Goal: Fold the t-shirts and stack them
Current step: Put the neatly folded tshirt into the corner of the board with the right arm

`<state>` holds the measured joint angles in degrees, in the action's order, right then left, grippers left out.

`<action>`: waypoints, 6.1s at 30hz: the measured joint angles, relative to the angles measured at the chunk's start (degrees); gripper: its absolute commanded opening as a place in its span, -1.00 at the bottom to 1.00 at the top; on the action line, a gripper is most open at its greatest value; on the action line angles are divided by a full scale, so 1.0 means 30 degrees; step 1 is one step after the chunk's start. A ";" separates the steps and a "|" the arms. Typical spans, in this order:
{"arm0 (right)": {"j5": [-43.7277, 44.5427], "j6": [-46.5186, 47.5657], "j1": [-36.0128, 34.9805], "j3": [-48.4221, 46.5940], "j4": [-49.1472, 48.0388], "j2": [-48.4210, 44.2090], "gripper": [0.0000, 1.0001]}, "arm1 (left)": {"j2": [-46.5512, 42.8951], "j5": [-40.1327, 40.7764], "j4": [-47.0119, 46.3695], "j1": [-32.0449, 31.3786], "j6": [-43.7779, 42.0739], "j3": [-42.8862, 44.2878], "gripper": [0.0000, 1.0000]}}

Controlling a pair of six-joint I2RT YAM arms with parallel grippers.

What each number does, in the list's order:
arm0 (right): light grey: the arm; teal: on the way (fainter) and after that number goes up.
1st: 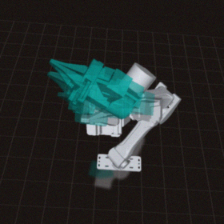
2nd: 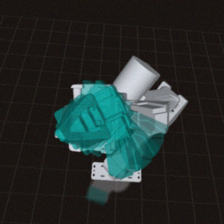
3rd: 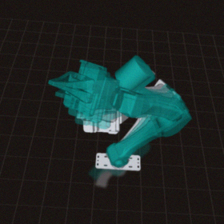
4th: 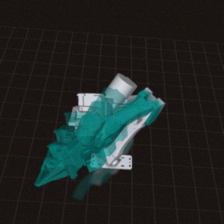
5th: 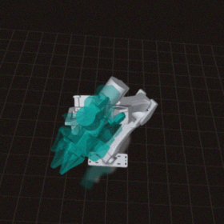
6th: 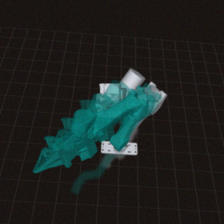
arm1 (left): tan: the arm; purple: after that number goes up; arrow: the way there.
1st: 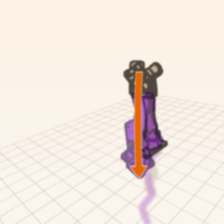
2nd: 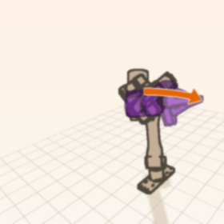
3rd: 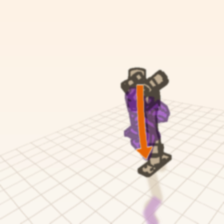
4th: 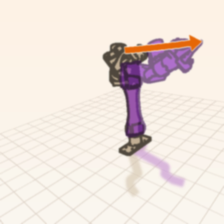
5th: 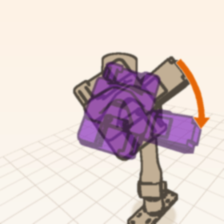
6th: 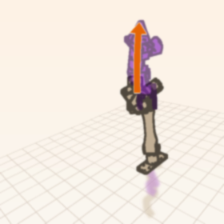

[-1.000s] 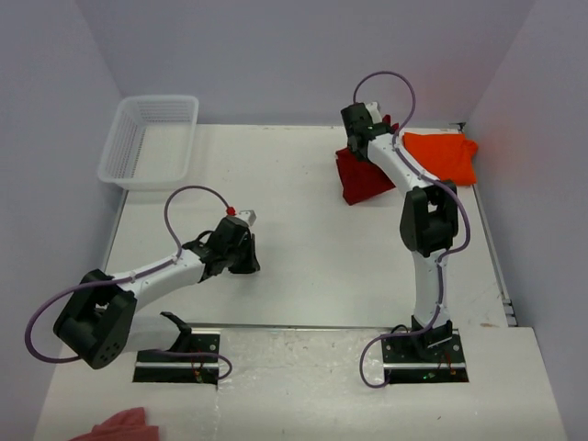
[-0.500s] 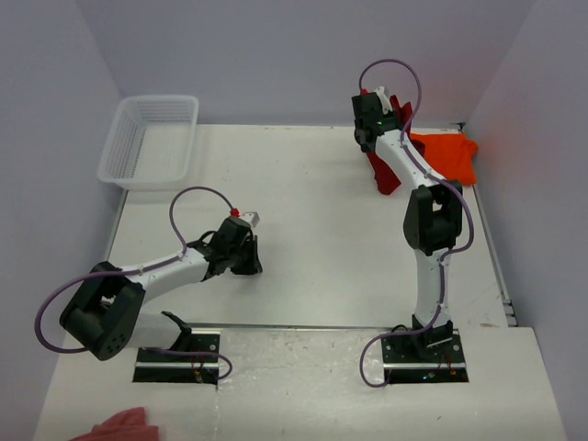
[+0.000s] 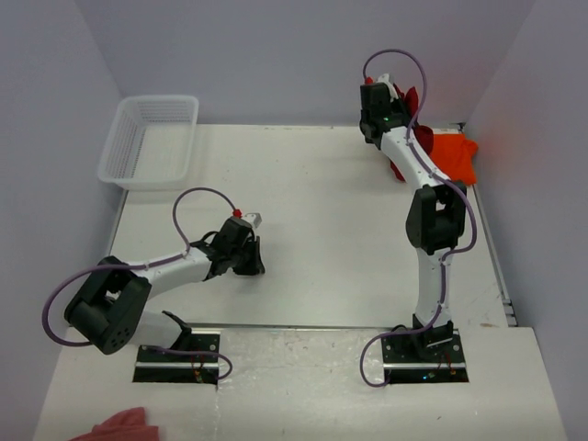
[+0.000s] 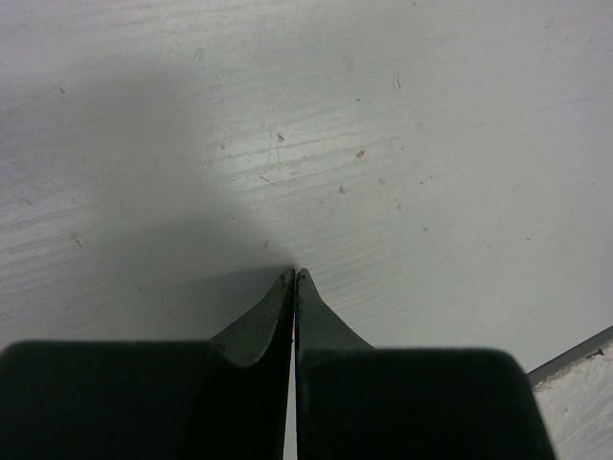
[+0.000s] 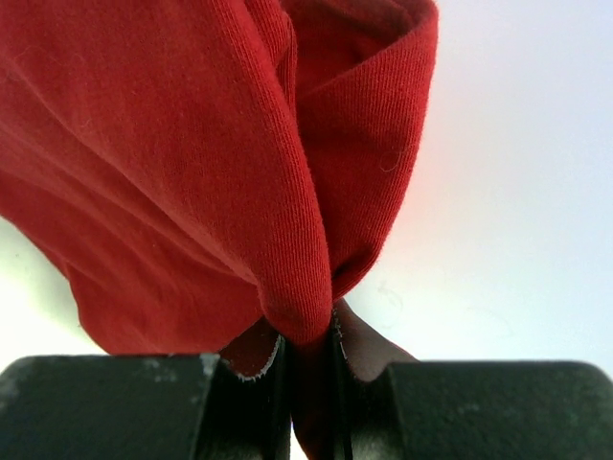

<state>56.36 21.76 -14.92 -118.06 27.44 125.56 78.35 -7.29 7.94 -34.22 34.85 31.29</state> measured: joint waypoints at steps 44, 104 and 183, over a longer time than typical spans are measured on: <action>-0.1239 -0.2958 0.4036 -0.1319 0.1749 0.2455 -1.00 | 0.1239 -0.1056 -0.1297 -0.0022 0.0007 0.0379 -0.99; -0.0991 -0.3198 0.4102 -0.0160 0.0546 0.1129 -1.00 | 0.1996 -0.1523 -0.2361 -0.0393 0.0015 0.0576 -1.00; -1.5008 -1.2233 -0.3351 1.3682 0.1501 -1.5176 0.98 | -0.6142 0.7308 0.4626 -0.2820 0.1209 0.2368 -0.16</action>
<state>11.33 -14.94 -24.97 -77.01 31.94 80.03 59.92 14.63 21.82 -42.68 38.48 38.39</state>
